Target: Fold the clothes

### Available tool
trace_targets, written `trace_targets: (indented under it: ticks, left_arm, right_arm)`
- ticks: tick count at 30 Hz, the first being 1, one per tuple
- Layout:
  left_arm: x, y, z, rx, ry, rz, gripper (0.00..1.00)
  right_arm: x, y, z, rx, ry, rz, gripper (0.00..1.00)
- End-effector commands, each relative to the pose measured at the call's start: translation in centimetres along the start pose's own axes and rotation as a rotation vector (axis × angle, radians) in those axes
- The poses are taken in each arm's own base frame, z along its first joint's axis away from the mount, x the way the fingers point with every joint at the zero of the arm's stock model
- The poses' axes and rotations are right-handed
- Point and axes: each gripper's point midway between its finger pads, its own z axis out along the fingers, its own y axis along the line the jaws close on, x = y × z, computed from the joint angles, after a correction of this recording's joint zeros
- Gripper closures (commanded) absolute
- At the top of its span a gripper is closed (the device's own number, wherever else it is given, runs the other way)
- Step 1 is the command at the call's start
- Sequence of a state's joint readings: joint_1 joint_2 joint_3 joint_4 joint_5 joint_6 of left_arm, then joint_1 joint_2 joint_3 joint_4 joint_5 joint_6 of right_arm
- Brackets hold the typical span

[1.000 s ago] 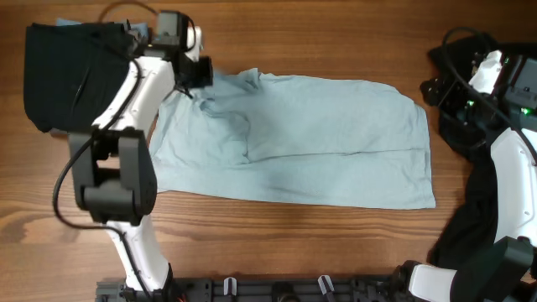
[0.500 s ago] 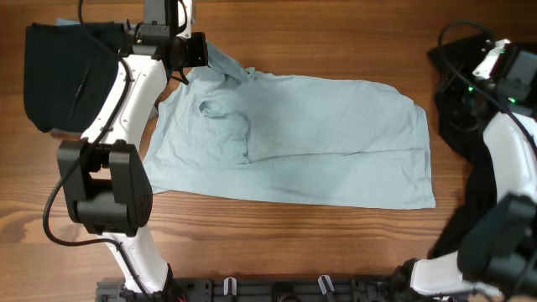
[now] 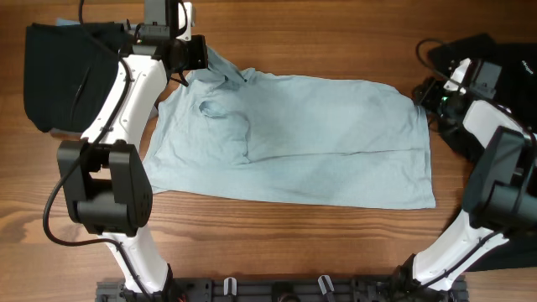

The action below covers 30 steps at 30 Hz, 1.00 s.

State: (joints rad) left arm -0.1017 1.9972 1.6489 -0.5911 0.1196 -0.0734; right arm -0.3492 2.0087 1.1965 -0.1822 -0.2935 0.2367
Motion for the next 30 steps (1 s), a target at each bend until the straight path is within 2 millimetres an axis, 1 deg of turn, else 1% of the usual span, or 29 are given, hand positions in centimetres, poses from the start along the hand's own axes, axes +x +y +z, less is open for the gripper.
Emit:
trace_targets:
  ticks: [1,4,7,8,9,10,12,14,15,16,20,23,24,27,30]
  left_arm:
    - [-0.7,0.0,-0.7,-0.006,-0.022,-0.012,0.96]
    - [-0.7,0.0,-0.7,-0.006,-0.022,-0.012,0.96]
    - [-0.7,0.0,-0.7,-0.006,-0.022,-0.02,0.96]
    - [-0.7,0.0,-0.7,-0.006,-0.022,-0.024,0.96]
    - [-0.7,0.0,-0.7,-0.006,-0.022,-0.032,0.96]
    - [-0.7,0.0,-0.7,-0.005,-0.023,-0.039,0.96]
    - [-0.7,0.0,-0.7,-0.005,-0.022,-0.039,0.96]
    - [-0.7,0.0,-0.7,-0.005,-0.022,-0.039,0.96]
    - [-0.7,0.0,-0.7,-0.006,-0.021,-0.039,0.96]
    - [-0.6,0.0,-0.7,-0.006,-0.019,-0.039,0.96]
    - [-0.5,0.0,-0.7,-0.007,-0.015,-0.039,0.96]
    - [-0.5,0.0,-0.7,-0.007,-0.015,-0.039,0.96]
    - [-0.5,0.0,-0.7,-0.007,-0.015,-0.039,0.96]
    - [-0.5,0.0,-0.7,-0.006,-0.015,-0.039,0.96]
    - [-0.5,0.0,-0.7,-0.006,-0.015,-0.039,0.96]
  right_arm:
    - [1.3,1.0,1.8,-0.085,0.049,0.002,0.33]
    - [1.9,1.8,2.0,-0.138,0.072,-0.019,0.49]
    - [2.5,2.1,2.0,-0.149,0.095,-0.025,0.53]
    - [2.7,2.0,2.0,-0.147,0.101,-0.022,0.58]
    - [2.8,2.1,1.9,-0.149,0.106,-0.019,0.65]
    - [2.9,2.3,1.9,-0.166,0.111,-0.019,0.75]
    - [3.0,3.3,1.6,-0.226,0.119,-0.022,0.82]
    - [2.8,4.1,1.3,-0.273,0.12,-0.035,0.93]
    - [2.7,4.2,1.2,-0.278,0.12,-0.034,0.96]
    - [2.6,4.3,1.1,-0.277,0.119,-0.033,0.96]
    - [0.7,5.2,-0.9,-0.282,0.061,-0.061,0.96]
    - [-0.8,6.2,-3.2,-0.281,0.009,-0.083,0.96]
    - [-1.2,6.4,-4.3,-0.273,-0.003,-0.087,0.96]
    - [-1.9,6.0,-6.4,-0.199,-0.028,-0.088,0.96]
    - [-2.6,5.4,-7.9,-0.131,-0.062,-0.093,0.96]
